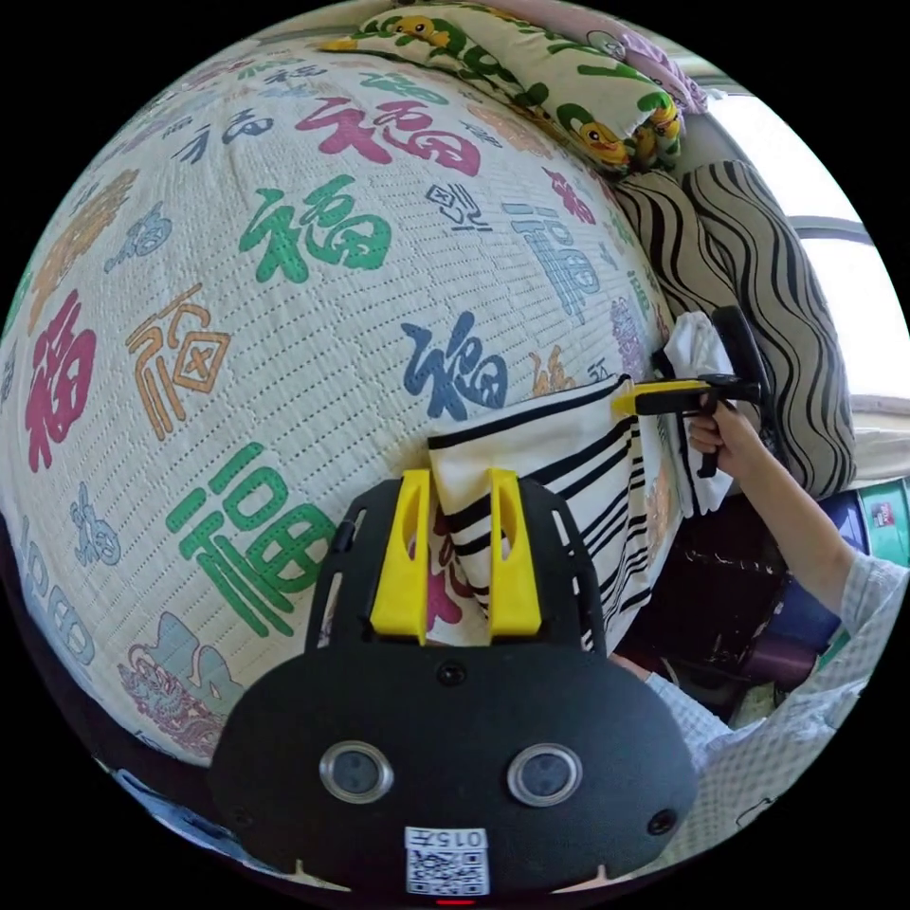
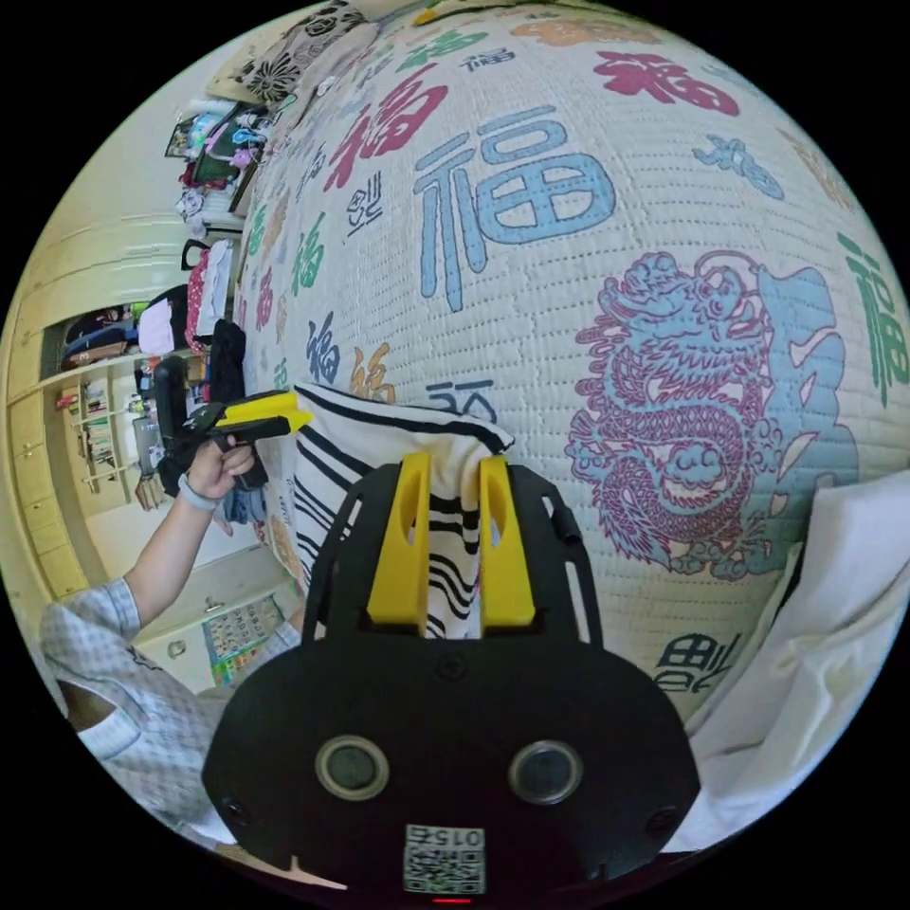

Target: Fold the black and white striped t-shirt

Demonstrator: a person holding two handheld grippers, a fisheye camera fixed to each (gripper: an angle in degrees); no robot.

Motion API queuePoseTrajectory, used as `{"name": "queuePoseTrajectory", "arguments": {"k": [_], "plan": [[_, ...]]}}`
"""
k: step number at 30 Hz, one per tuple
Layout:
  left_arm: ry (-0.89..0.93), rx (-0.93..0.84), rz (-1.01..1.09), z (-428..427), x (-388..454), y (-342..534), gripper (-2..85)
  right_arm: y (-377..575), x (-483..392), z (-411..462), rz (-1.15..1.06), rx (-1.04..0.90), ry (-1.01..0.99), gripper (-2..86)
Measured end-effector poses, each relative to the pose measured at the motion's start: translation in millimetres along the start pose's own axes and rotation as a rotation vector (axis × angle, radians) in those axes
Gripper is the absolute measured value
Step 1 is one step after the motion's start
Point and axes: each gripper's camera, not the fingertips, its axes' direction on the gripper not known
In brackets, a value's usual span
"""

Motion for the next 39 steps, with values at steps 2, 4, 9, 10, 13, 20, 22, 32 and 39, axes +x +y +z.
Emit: {"name": "queuePoseTrajectory", "arguments": {"k": [2,4,9,10,13,20,22,32,39], "plan": [[0.012,-0.04,0.0,-3.1,-6.9,-7.7,2.2,13.2,6.6,-3.1,0.001,-0.036,-0.096,5.3],[0.099,-0.016,-0.001,-10.0,-14.0,-10.0,1.4,26.2,9.2,-6.3,0.021,-0.049,-0.132,4.7],[0.153,0.008,-0.007,-21.7,-26.6,-5.7,2.8,69.8,-2.4,-16.2,-0.038,0.0,-0.101,3.9],[0.15,0.022,-0.013,-21.7,-28.5,-1.4,3.7,82.3,-4.3,-15.9,-0.026,0.021,-0.104,3.6],[0.263,0.026,-0.094,-13.2,-39.5,8.9,2.6,116.1,-4.6,-17.5,0.022,0.081,-0.181,3.1],[0.401,0.193,0.104,-75.1,14.2,66.0,0.2,251.9,-55.4,-67.6,-0.139,0.282,-0.289,2.1],[0.412,0.259,0.182,-103.2,42.8,95.7,0.1,301.7,-69.0,-86.5,-0.16,0.359,-0.304,1.9],[0.455,0.416,0.566,-198.7,218.3,215.5,-0.1,555.3,-163.6,-204.3,-0.234,0.747,-0.072,2.4],[0.641,0.479,0.656,-205.7,300.5,222.4,-0.1,625.4,-199.8,-268.4,-0.185,0.813,0.194,3.2]]}}
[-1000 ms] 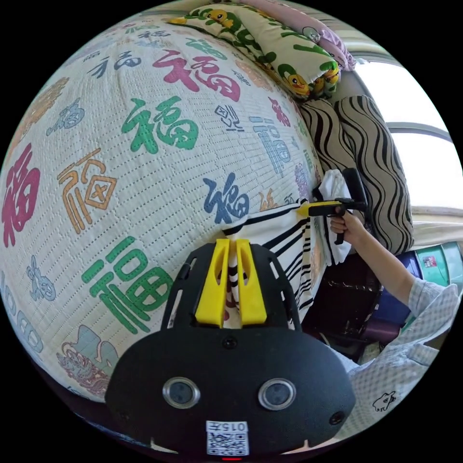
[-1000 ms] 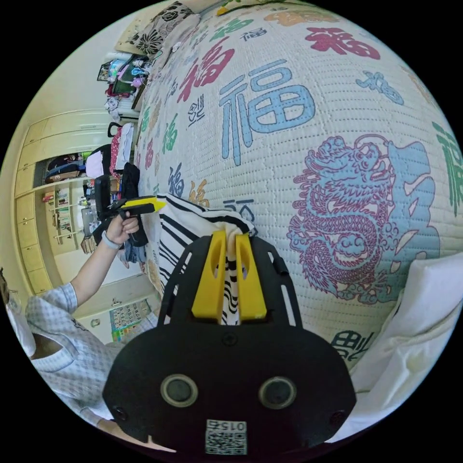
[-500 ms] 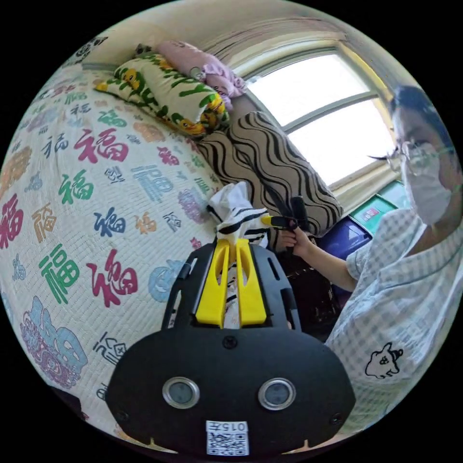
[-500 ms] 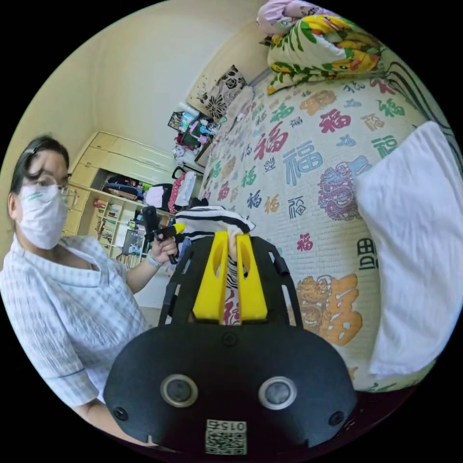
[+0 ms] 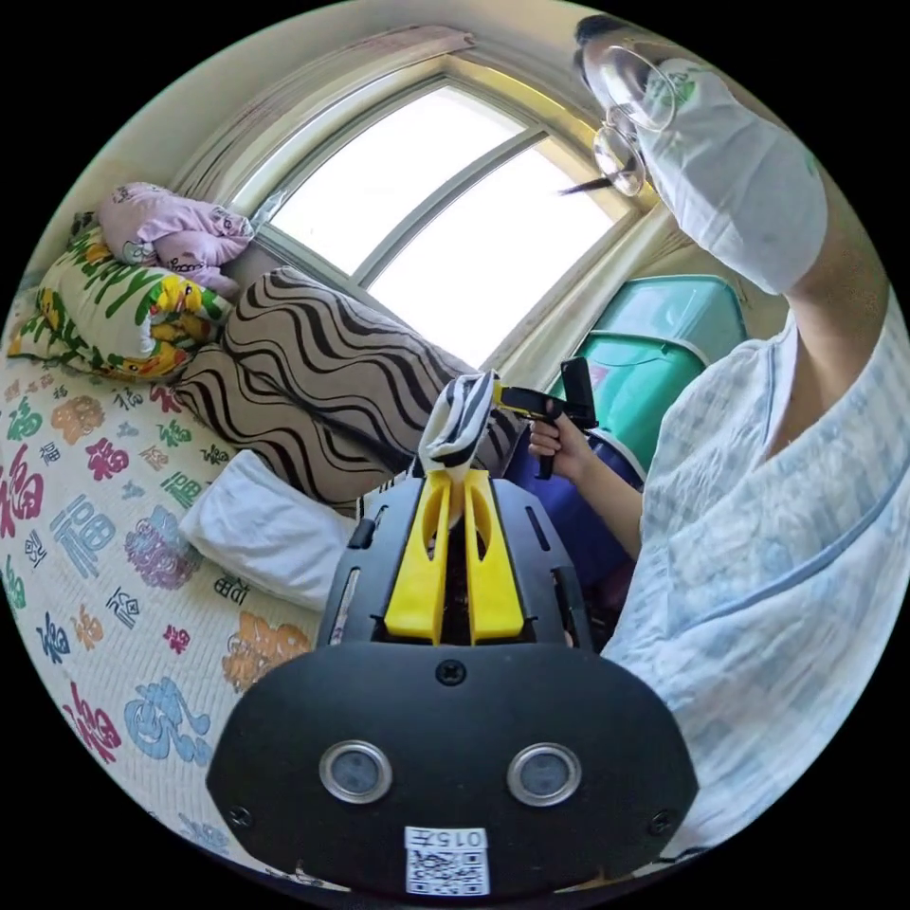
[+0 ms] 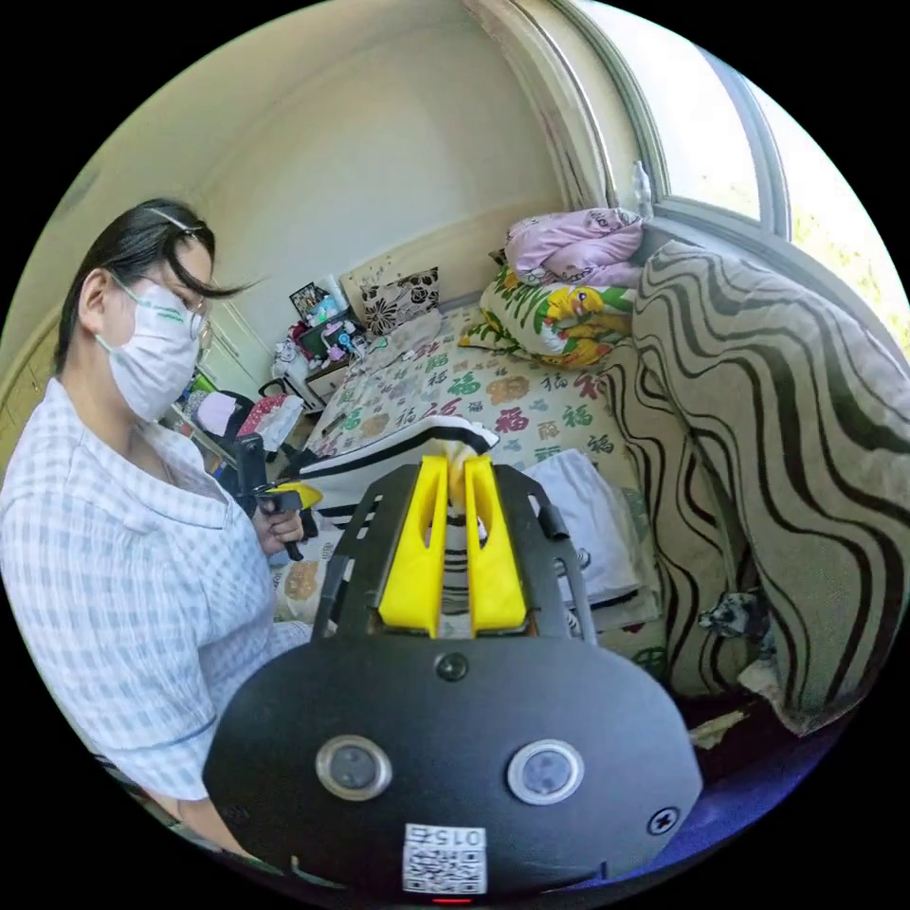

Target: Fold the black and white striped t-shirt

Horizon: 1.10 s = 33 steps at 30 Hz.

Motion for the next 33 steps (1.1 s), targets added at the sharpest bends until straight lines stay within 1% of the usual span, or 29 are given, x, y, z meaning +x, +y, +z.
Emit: {"name": "queuePoseTrajectory", "arguments": {"k": [2,3,6,7,8,9,11,12,13,14,15,16,17,18,20,22,24,26,27,29,31,32,33], "plan": [[-0.002,0.059,-0.01,16.1,-2.4,-8.0,0.0,-20.7,6.6,5.8,-0.049,-0.055,0.085,3.7],[-0.007,0.071,-0.024,20.2,-6.7,-9.3,0.0,-26.9,10.8,12.4,-0.055,-0.076,0.096,3.7],[-0.001,0.126,-0.172,42.2,-51.4,-6.6,0.2,-56.0,46.4,74.3,-0.062,-0.191,0.104,3.7],[-0.026,0.137,-0.229,51.6,-75.8,-1.8,0.3,-64.8,67.5,110.2,-0.026,-0.249,0.083,3.7],[-0.098,0.139,-0.279,61.3,-101.2,4.3,0.5,-70.0,89.6,150.0,0.015,-0.299,0.054,3.7],[-0.142,0.125,-0.293,66.5,-114.0,7.3,0.7,-71.2,101.5,171.0,0.05,-0.324,0.032,3.8],[-0.355,0.02,-0.421,86.2,-166.4,24.5,1.5,-61.0,147.3,257.4,0.311,-0.442,-0.053,4.2],[-0.396,-0.012,-0.47,89.8,-178.7,30.6,1.8,-55.1,154.3,275.7,0.387,-0.486,-0.038,4.0],[-0.468,-0.064,-0.574,92.6,-198.7,45.0,2.6,-44.2,157.5,301.2,0.497,-0.527,0.072,3.9],[-0.496,-0.054,-0.652,86.5,-208.4,60.1,3.6,-36.5,148.7,315.2,0.529,-0.484,0.151,4.0],[-0.484,-0.026,-0.683,80.8,-209.6,67.6,4.3,-33.3,142.3,320.3,0.53,-0.452,0.159,5.1],[-0.427,0.04,-0.702,67.0,-205.7,82.0,5.2,-27.7,126.2,326.7,0.509,-0.382,0.155,7.3],[-0.391,0.077,-0.684,50.8,-195.3,95.6,5.7,-21.0,105.2,328.4,0.452,-0.311,0.154,7.5],[-0.394,0.081,-0.675,41.7,-188.4,102.8,5.9,-16.7,93.8,329.0,0.416,-0.294,0.152,7.7],[-0.461,0.061,-0.672,-1.9,-156.9,140.9,6.3,8.9,45.9,335.3,0.279,-0.324,0.115,8.0],[-0.521,0.064,-0.734,-44.5,-133.5,179.1,6.4,34.6,8.9,342.6,0.227,-0.37,0.104,8.3],[-0.625,0.083,-0.815,-95.5,-109.0,220.2,6.7,62.9,-29.1,354.8,0.2,-0.424,0.135,8.5],[-0.84,0.121,-0.957,-172.2,-74.9,274.7,7.3,99.8,-82.4,381.4,0.178,-0.509,0.194,8.8],[-0.901,0.134,-0.989,-192.0,-66.0,287.6,7.5,107.5,-96.1,389.5,0.172,-0.529,0.214,8.9],[-1.146,0.185,-1.104,-268.6,-32.8,334.4,8.1,131.4,-153.6,426.8,0.12,-0.588,0.301,8.6],[-1.278,0.232,-1.193,-320.4,-12.5,365.2,8.2,142.9,-196.4,458.3,0.075,-0.62,0.389,7.1],[-1.323,0.283,-1.237,-351.2,-0.1,382.2,8.0,147.0,-221.9,478.5,0.042,-0.618,0.482,5.0],[-1.33,0.313,-1.246,-365.0,5.6,389.5,7.9,147.8,-231.2,486.6,0.036,-0.594,0.556,3.5]]}}
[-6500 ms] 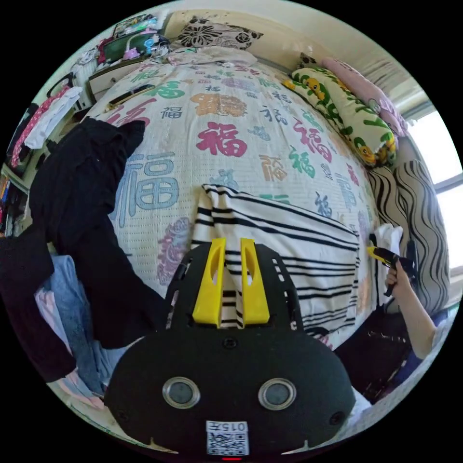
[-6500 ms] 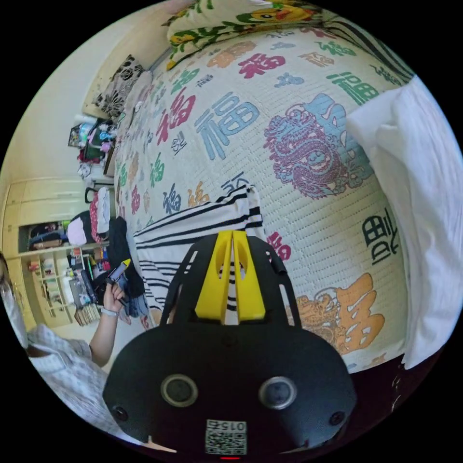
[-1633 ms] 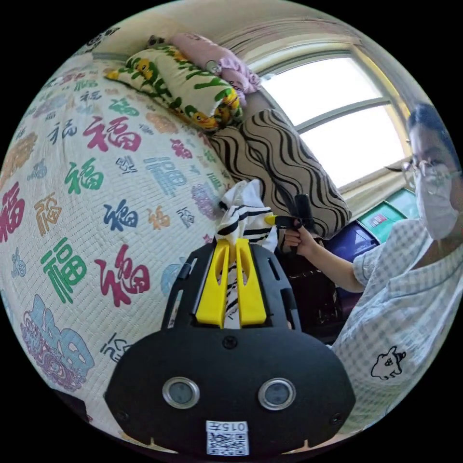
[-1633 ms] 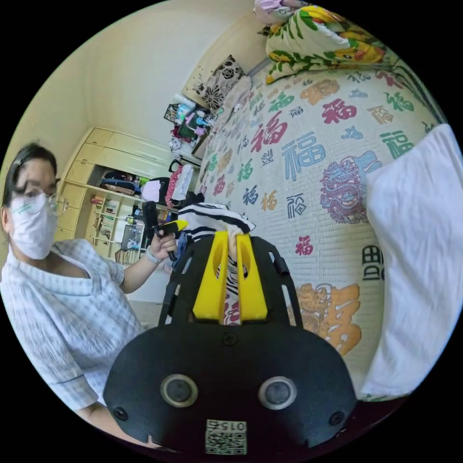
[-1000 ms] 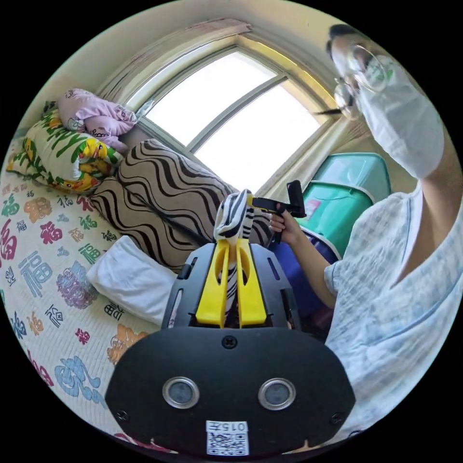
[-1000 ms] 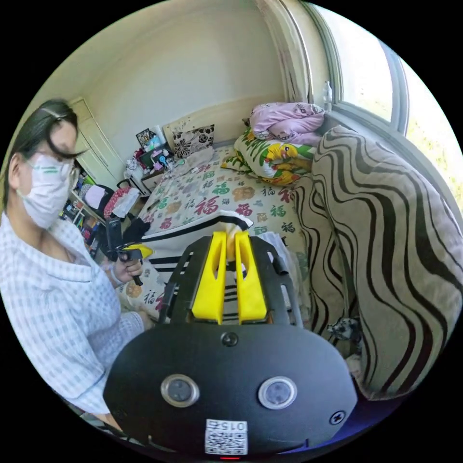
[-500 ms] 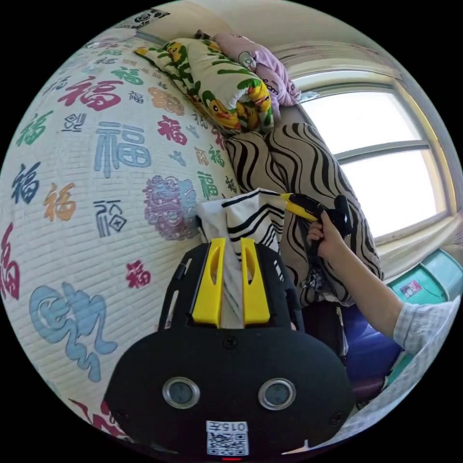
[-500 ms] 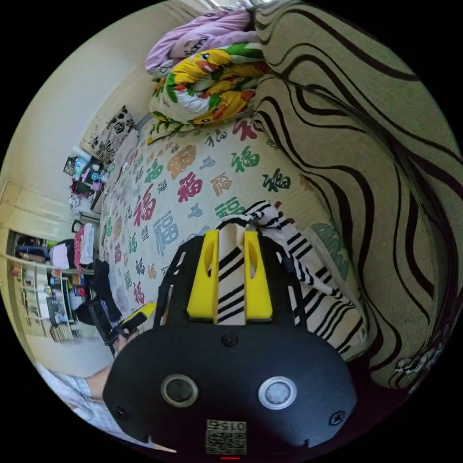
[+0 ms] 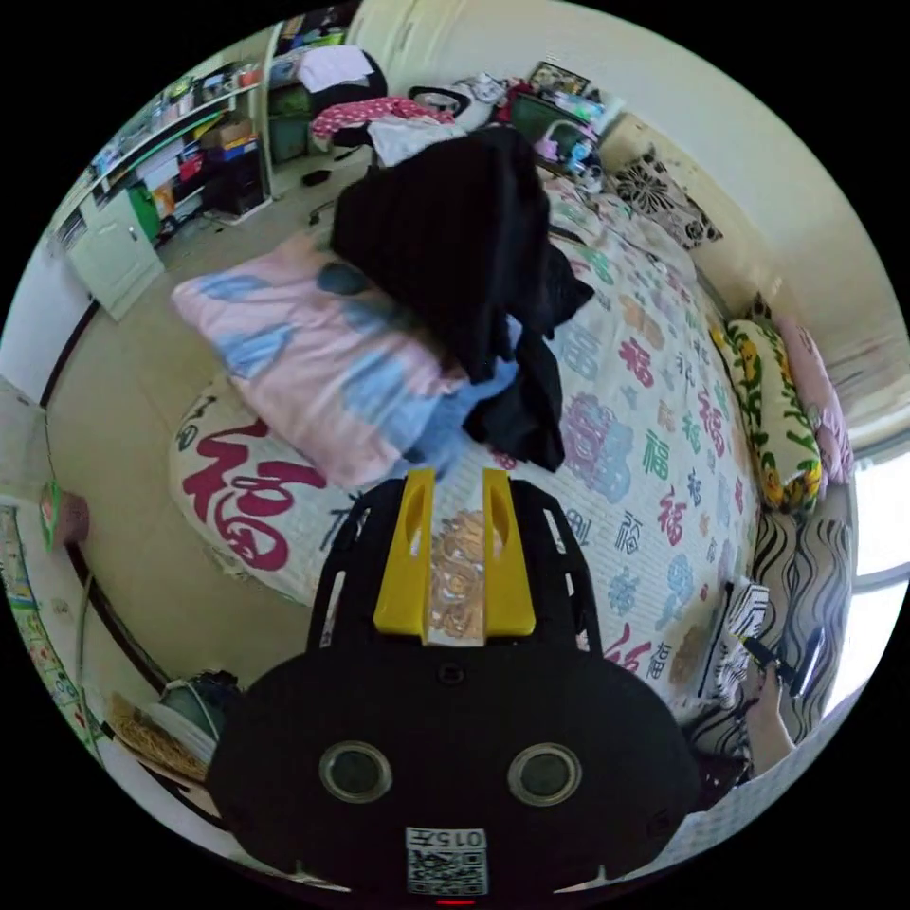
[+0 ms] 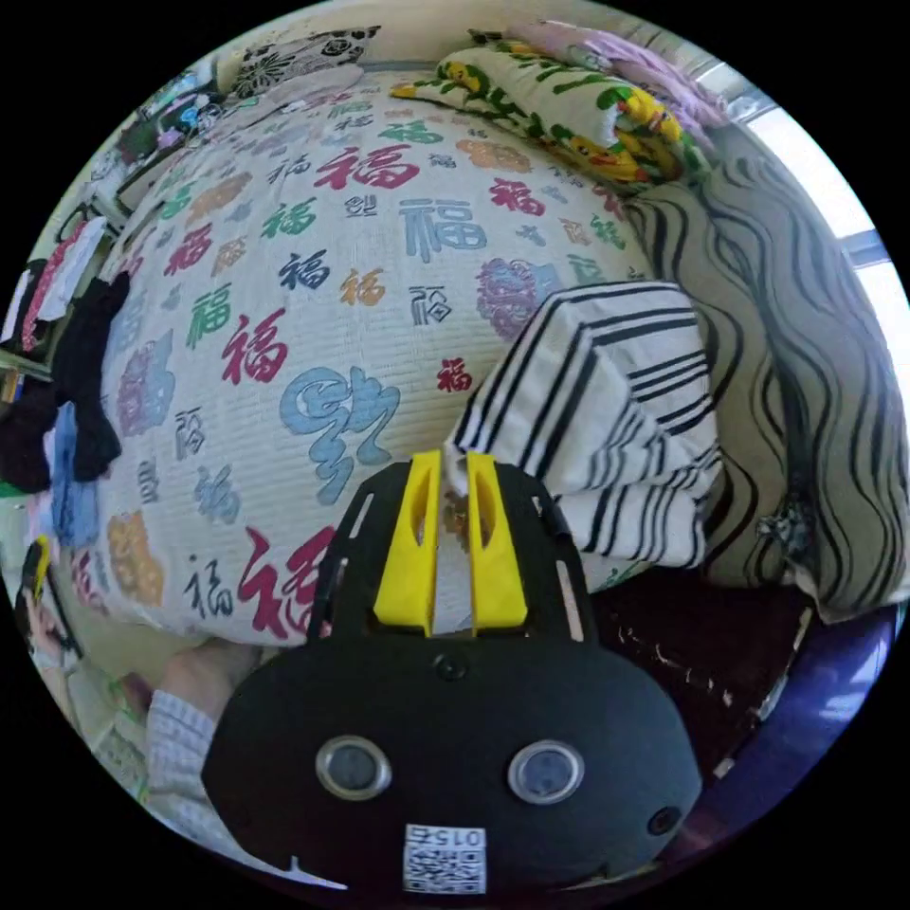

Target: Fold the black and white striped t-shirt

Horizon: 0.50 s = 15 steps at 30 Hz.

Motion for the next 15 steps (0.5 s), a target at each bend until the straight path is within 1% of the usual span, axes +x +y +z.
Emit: {"name": "queuePoseTrajectory", "arguments": {"k": [1,2,5,8,10,15], "plan": [[0.028,0.023,-0.042,-9.8,-25.8,-9.0,7.8,-4.6,-17.9,4.5,0.047,0.053,0.137,0.4],[0.061,0.034,-0.067,-16.9,-45.8,-16.4,7.6,-12.8,-30.5,14.9,0.047,0.033,0.209,-0.2],[0.14,0.014,-0.03,-21.9,-70.7,-29.2,7.3,-34.4,-48.1,40.2,0.027,-0.148,0.176,-0.8],[0.229,-0.01,0.026,-14.8,-70.3,-27.9,7.0,-38.8,-55.6,43.7,0.109,-0.147,0.221,-0.8],[0.283,-0.036,0.069,-3.6,-58.1,-21.1,7.1,-35.9,-56.6,49.6,0.135,-0.161,0.206,-0.5],[0.432,-0.216,0.187,51.5,10.5,9.2,7.4,-19.1,-39.9,88.4,0.157,-0.232,0.133,3.4]]}}
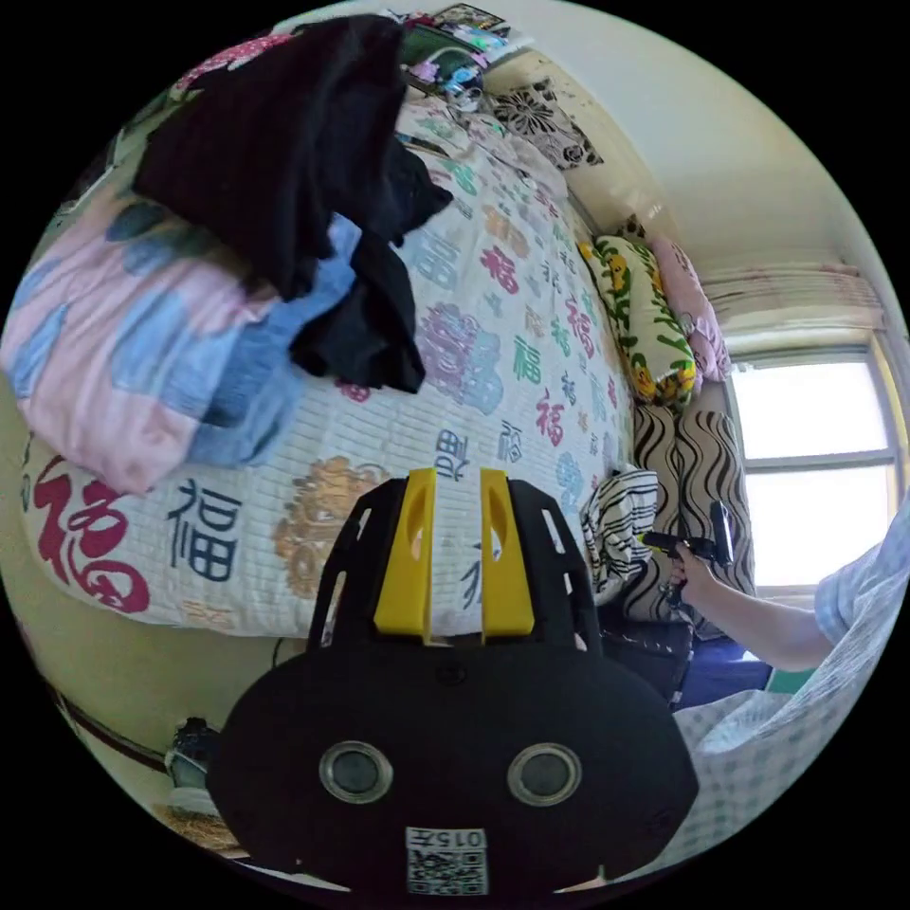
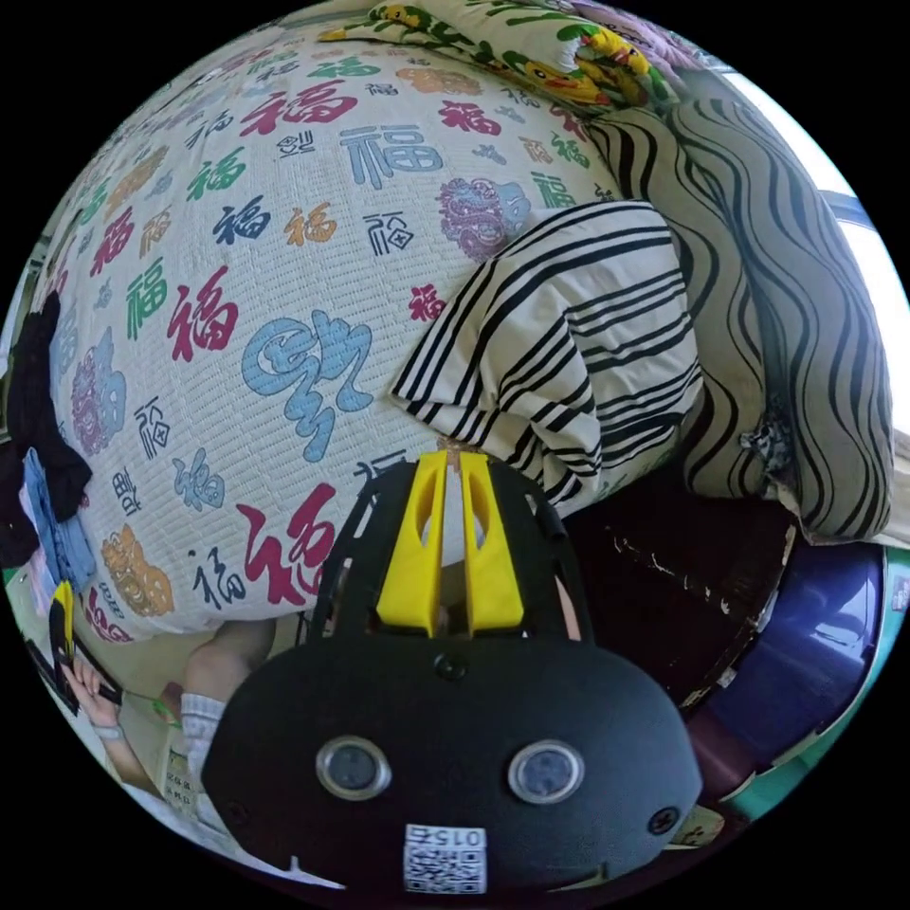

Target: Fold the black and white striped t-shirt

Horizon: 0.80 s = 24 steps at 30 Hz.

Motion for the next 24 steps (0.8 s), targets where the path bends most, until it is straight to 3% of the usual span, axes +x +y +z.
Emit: {"name": "queuePoseTrajectory", "arguments": {"k": [5,9,14,19,24], "plan": [[0.213,-0.249,0.161,123.3,89.9,-3.7,8.0,0.9,47.1,63.2,0.04,-0.068,-0.071,5.2],[0.243,-0.396,0.363,210.9,170.5,-8.2,8.8,11.5,105.1,103.8,0.119,-0.08,-0.102,6.2],[0.144,-0.603,0.648,346.9,284.6,7.0,10.9,22.8,176.9,162.4,0.135,-0.063,-0.046,7.6],[-0.019,-0.62,0.853,434.0,355.7,27.2,10.7,8.3,214.8,188.5,0.101,0.082,-0.116,7.3],[-0.217,-0.669,1.097,491.1,392.5,48.6,2.2,-5.3,244.8,225.0,0.052,0.075,-0.083,-0.2]]}}
